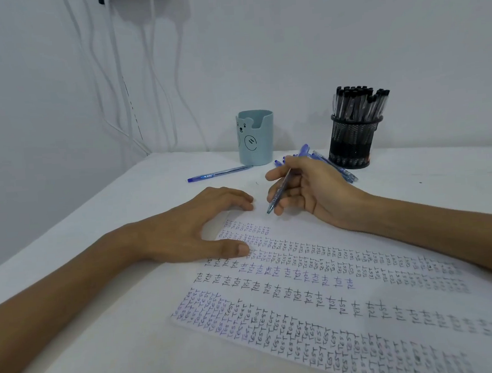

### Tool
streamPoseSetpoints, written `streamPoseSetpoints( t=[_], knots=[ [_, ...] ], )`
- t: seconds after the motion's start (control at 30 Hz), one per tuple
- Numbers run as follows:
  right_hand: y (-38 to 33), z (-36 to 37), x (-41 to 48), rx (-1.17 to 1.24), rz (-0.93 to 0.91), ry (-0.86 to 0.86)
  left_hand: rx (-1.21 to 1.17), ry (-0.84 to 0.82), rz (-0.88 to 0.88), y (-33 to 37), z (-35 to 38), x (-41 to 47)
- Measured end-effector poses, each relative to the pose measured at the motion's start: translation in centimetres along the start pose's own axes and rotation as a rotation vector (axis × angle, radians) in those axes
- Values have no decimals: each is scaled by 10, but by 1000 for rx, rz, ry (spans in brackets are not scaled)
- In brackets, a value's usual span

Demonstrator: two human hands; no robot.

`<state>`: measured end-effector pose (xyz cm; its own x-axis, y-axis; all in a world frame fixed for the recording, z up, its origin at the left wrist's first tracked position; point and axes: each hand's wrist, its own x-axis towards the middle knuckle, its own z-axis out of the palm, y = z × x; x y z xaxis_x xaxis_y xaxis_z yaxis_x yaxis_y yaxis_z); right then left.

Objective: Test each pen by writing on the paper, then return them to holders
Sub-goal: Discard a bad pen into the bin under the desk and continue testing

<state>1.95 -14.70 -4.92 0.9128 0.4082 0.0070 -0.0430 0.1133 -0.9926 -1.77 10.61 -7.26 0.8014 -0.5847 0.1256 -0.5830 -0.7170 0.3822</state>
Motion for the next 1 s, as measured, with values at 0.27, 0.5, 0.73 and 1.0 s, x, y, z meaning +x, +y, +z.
streamPoseSetpoints(
  t=[0.27, 0.5, 0.73, 1.0],
  knots=[
    [-28, -33, 25, -750, 62, 17, -19, 20, 16, -3, 2, -1],
    [-31, -58, 61, -1573, -133, 181, -13, 24, 18, -3, 2, -1],
    [-25, -50, 68, -1694, -229, 334, -14, -15, -17, 3, -2, -4],
    [-13, 4, 90, -1637, -602, -9, -10, 12, -11, 2, 0, -3]
  ],
)
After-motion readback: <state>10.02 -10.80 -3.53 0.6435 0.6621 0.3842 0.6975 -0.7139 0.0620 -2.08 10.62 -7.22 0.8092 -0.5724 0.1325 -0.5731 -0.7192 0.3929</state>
